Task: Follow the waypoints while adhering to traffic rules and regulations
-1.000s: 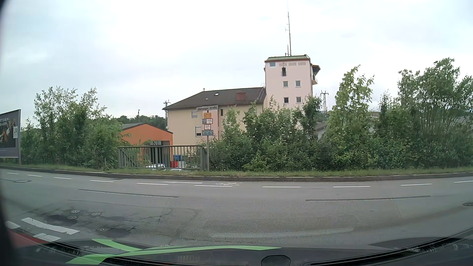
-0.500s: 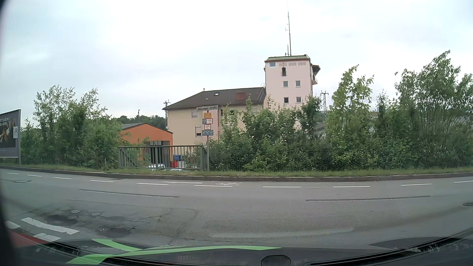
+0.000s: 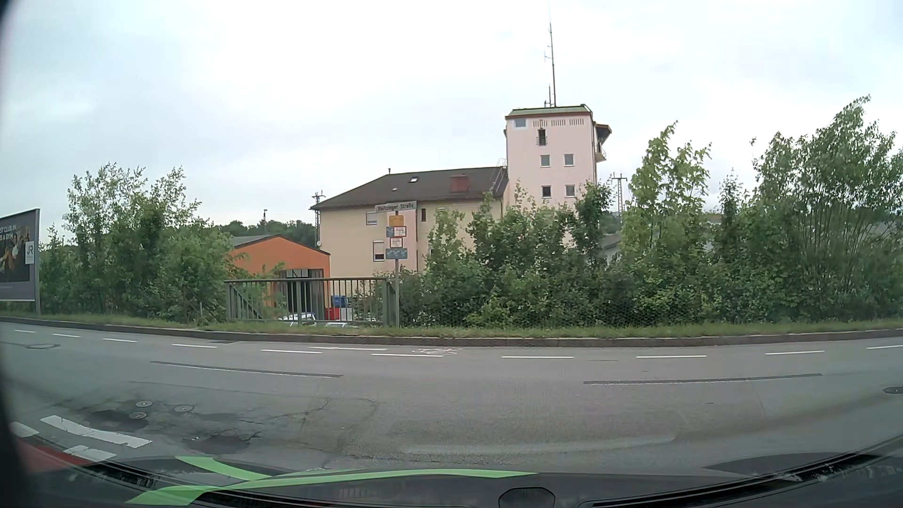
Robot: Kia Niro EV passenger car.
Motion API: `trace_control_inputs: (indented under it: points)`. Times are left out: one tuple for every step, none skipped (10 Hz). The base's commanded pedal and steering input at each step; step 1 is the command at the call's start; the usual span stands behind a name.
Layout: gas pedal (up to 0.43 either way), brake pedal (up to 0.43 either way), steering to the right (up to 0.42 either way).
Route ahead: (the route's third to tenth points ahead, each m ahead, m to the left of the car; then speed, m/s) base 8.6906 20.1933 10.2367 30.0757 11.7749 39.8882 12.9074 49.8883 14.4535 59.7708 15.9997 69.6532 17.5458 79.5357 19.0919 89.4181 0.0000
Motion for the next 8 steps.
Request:
trace_control_inputs:
  points:
    - [0.0, 0.152, -0.192]
    - [0.0, 0.152, -0.192]
    - [0.0, 0.152, -0.192]
    - [0.0, 0.152, -0.192]
    - [0.0, 0.152, -0.192]
    - [0.0, 0.152, -0.192]
    - [0.0, 0.152, -0.192]
    - [0.0, 0.152, -0.192]
